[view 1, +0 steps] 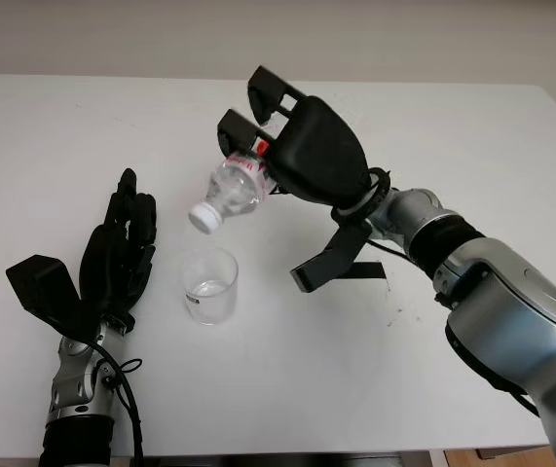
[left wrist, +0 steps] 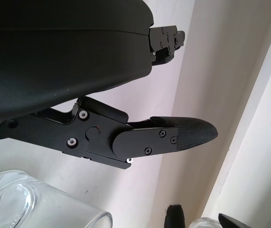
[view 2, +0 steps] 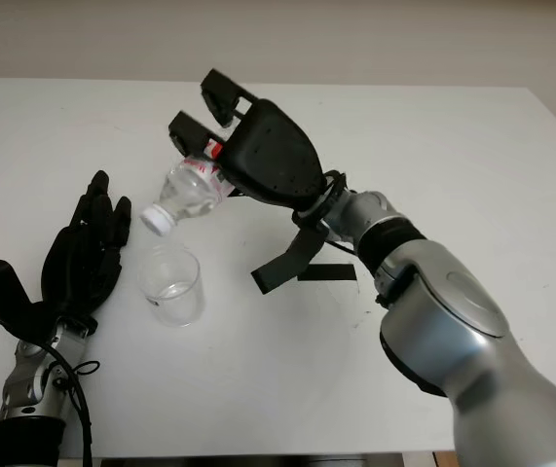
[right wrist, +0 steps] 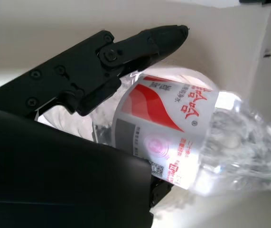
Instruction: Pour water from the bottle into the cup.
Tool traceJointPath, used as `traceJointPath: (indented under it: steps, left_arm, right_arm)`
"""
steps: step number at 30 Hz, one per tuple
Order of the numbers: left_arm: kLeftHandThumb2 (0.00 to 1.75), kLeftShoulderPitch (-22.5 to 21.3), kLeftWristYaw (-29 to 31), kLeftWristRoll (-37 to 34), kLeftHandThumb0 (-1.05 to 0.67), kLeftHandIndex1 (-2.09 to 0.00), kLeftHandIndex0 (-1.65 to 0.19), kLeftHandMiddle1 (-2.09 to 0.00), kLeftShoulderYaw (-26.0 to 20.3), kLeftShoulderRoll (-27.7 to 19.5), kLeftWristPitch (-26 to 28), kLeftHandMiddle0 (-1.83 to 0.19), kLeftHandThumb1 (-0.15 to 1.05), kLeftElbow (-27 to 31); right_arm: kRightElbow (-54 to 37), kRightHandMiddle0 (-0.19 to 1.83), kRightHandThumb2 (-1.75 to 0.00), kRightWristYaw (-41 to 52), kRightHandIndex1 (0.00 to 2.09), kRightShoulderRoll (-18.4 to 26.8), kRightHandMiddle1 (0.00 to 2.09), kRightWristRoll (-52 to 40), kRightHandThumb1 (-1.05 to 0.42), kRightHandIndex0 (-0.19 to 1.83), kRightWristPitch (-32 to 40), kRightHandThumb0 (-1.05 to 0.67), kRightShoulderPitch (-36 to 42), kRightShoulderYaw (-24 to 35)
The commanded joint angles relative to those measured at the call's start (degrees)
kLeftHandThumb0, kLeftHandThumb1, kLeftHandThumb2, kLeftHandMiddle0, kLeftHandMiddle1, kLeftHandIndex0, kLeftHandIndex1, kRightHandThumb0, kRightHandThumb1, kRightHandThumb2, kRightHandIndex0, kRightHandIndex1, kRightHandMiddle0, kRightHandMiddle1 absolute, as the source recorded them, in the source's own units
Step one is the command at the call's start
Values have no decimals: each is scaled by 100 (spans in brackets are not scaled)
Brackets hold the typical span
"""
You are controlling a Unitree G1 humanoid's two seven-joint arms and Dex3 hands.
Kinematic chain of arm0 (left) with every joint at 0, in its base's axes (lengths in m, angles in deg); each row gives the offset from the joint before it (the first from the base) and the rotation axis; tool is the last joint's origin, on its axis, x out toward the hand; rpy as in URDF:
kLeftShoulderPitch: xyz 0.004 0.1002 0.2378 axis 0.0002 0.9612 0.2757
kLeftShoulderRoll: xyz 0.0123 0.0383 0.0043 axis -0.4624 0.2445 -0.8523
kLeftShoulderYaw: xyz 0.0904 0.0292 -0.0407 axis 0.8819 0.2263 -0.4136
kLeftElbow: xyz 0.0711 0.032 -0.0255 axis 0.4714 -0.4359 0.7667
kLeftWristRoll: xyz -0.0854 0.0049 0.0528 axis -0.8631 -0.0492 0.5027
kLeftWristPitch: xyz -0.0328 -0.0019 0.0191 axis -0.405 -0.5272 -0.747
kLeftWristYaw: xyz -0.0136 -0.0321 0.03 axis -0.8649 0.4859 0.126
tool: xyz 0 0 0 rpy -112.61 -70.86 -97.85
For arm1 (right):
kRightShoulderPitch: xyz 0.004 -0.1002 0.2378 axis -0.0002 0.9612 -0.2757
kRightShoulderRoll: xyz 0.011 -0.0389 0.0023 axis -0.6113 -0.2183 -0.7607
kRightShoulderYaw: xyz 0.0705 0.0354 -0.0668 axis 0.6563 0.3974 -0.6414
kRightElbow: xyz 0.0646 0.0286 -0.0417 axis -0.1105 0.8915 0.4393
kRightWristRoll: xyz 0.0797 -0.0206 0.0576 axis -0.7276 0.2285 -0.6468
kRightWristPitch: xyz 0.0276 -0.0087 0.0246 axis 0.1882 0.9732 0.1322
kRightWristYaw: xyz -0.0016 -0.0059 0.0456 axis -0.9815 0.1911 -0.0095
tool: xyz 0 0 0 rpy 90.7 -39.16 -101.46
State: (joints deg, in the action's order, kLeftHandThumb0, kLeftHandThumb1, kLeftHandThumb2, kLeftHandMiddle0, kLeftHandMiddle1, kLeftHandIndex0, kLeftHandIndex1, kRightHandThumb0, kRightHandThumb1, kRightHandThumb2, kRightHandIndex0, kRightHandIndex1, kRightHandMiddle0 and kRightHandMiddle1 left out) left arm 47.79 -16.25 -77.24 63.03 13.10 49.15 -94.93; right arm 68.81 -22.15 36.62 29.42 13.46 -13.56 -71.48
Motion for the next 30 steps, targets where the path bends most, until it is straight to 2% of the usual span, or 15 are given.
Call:
traceJointPath:
  steps: [1,4,5,7,10,13,15,18,20,21,24,30]
  left_arm:
    - [45,83,3,-9,-74,-5,12,-5,0,21,49,12,105,29]
    - [45,104,22,-2,-74,-5,12,-5,3,11,43,12,105,39]
    - [46,109,25,8,-73,-5,12,-6,6,7,34,12,105,39]
    - [47,112,21,24,-73,-6,12,-6,6,7,4,11,105,27]
    - [47,118,33,24,-73,-6,11,-6,6,-4,8,11,105,25]
    - [48,116,70,15,-73,-5,12,-5,5,-10,-11,12,105,5]
    - [48,114,60,23,-72,-5,12,-5,8,-4,0,12,105,7]
    - [48,107,38,39,-73,-5,12,-5,19,-8,41,12,105,29]
    - [48,103,48,45,-73,-5,13,-5,29,-16,48,12,105,30]
    - [48,98,38,57,-74,-5,13,-5,34,-15,47,13,105,24]
    - [48,91,8,87,-74,-5,12,-5,61,-2,65,13,105,28]
    - [46,76,26,55,-75,-6,11,-5,97,56,67,13,105,33]
  right_arm:
    - [-144,85,-32,807,209,15,209,-871,-105,118,-504,-50,356,653]
    - [-458,95,-34,2311,209,-28,209,-2083,-105,132,-822,-47,827,1402]
    - [-613,105,-36,2860,209,-33,209,-2521,-105,141,-841,-46,1030,1653]
    - [-997,110,-37,3865,209,-14,209,-3312,-105,146,-763,-44,1435,2099]
    - [-1925,101,-40,5315,209,-24,209,-4509,-105,139,-99,-42,2085,2743]
    - [-3036,88,-40,6131,209,14,209,-5198,-105,125,838,-42,2713,3235]
    - [-3866,83,-41,6499,209,28,209,-5608,-105,122,1620,-41,3169,3543]
    - [-5254,82,-42,6859,209,-37,209,-6435,-105,119,3305,-43,3791,4002]
    - [-5979,84,-42,6915,209,-60,209,-6788,-105,125,4154,-42,4096,4241]
    - [-6281,92,-42,6911,209,-55,209,-6886,-105,133,4501,-43,4215,4331]
    - [-7001,103,-42,6930,209,-40,209,-7078,-105,143,5347,-43,4475,4563]
    - [-7567,99,-41,6987,209,-18,209,-6871,-105,130,6105,-44,4672,4687]
